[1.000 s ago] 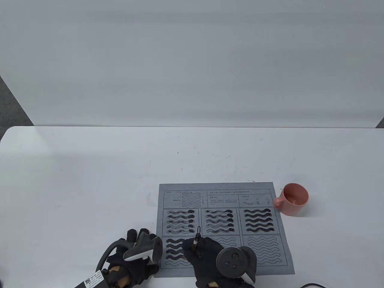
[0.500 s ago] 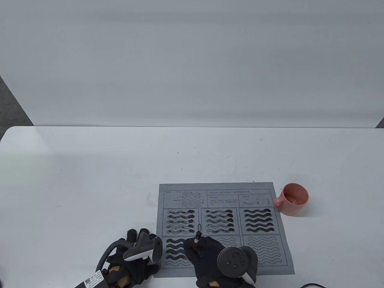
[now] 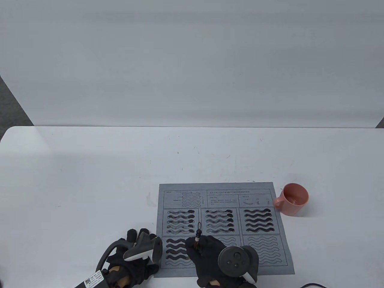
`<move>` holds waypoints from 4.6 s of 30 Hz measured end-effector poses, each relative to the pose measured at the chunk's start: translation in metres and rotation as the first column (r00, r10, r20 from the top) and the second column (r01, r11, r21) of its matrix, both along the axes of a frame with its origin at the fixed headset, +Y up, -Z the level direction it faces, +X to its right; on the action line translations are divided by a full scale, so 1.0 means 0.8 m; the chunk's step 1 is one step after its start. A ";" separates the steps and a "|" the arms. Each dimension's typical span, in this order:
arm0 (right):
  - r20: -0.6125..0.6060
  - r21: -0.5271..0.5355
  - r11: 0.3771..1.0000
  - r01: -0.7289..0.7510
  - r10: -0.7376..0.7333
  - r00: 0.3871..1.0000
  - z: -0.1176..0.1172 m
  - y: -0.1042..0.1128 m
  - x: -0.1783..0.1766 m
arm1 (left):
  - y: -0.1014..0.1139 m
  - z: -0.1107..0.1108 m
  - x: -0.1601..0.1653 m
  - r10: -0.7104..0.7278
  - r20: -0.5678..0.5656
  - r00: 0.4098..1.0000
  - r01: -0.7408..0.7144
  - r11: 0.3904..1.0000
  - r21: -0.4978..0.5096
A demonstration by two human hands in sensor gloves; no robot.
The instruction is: Trace patterns on water writing practice cloth with Chinese brush
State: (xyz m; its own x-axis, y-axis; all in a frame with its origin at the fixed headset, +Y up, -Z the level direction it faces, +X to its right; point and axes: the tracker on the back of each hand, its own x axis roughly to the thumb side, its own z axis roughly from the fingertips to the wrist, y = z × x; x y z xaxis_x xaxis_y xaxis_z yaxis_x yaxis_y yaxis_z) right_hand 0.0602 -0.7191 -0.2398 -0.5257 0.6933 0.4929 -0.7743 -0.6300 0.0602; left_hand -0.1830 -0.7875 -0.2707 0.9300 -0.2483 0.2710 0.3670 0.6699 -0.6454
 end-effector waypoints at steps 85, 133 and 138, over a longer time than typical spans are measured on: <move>-0.137 0.073 0.987 0.141 -0.130 0.982 0.013 0.008 -0.010 | 0.000 0.000 0.000 0.000 0.000 1.000 0.000 1.000 0.000; -0.132 0.002 0.999 0.042 -0.041 0.990 0.006 -0.008 -0.024 | 0.000 0.000 0.000 -0.002 0.001 1.000 0.002 1.000 0.000; -0.124 0.012 0.999 0.042 -0.040 0.991 0.005 -0.007 -0.023 | 0.000 0.000 0.000 -0.002 0.001 1.000 0.002 1.000 0.000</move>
